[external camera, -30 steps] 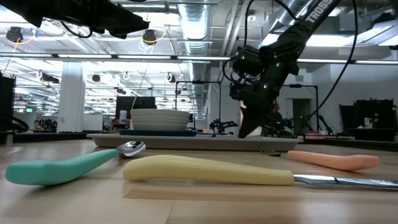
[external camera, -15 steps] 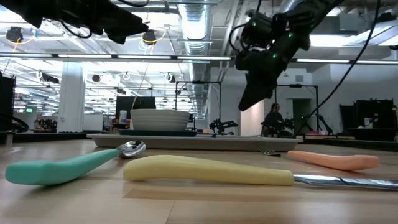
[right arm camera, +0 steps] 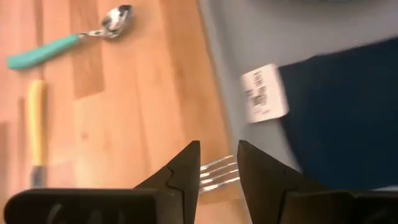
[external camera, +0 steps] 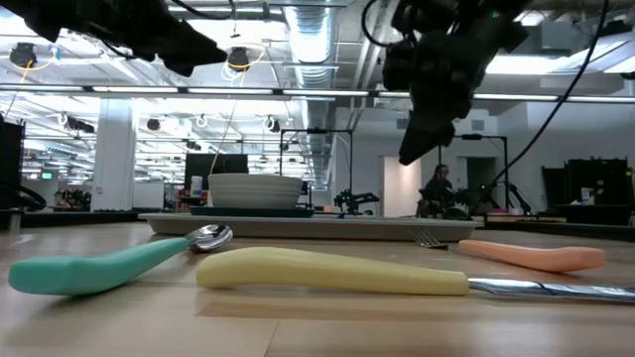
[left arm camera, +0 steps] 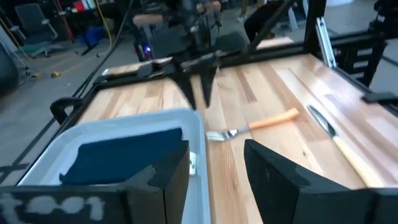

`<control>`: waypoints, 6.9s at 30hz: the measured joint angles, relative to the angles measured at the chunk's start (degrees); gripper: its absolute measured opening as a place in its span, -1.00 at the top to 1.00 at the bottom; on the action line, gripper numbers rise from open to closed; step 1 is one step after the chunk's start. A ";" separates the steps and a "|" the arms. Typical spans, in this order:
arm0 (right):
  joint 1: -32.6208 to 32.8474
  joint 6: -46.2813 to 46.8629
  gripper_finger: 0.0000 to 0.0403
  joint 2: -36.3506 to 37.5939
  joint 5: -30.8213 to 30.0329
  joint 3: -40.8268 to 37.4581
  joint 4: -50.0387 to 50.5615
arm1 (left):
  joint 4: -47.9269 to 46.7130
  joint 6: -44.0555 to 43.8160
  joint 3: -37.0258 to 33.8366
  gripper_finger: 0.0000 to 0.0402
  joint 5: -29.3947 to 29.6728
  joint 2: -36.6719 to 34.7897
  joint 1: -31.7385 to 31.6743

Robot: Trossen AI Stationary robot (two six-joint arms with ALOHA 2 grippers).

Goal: Set up tray
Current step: Put the orange fork on the blue napkin

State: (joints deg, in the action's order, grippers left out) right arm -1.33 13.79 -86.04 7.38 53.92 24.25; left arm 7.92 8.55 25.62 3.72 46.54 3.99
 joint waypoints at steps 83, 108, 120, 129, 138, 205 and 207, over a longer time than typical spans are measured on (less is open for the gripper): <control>16.95 66.73 0.52 -18.27 -11.13 13.34 18.60 | -9.92 -3.62 0.10 0.28 -29.87 -13.57 11.82; 16.92 66.74 0.52 -18.29 -11.87 13.30 18.43 | -10.01 -3.84 0.10 0.28 -29.90 -13.57 11.82; 16.92 66.74 0.52 -18.29 -11.98 13.30 17.31 | -10.09 -3.86 0.10 0.28 -29.89 -13.57 11.82; 16.92 66.70 0.52 -18.29 -12.24 13.26 17.35 | -10.36 -3.86 0.10 0.28 -29.90 -13.57 11.81; 17.35 65.63 0.52 -18.31 -14.81 13.26 17.42 | -10.39 -3.86 0.10 0.28 -29.90 -13.55 11.85; 17.05 66.27 0.73 -24.72 -11.20 13.30 16.50 | -11.10 -3.77 0.07 0.28 -29.89 -13.52 11.85; 16.95 65.87 0.82 -24.72 -11.13 13.30 16.55 | -11.10 -3.75 0.07 0.28 -29.89 -13.52 11.87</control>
State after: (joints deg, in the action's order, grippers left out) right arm 15.62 79.66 -110.76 -3.75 67.22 40.80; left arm -3.18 4.80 25.69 -26.17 33.01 15.86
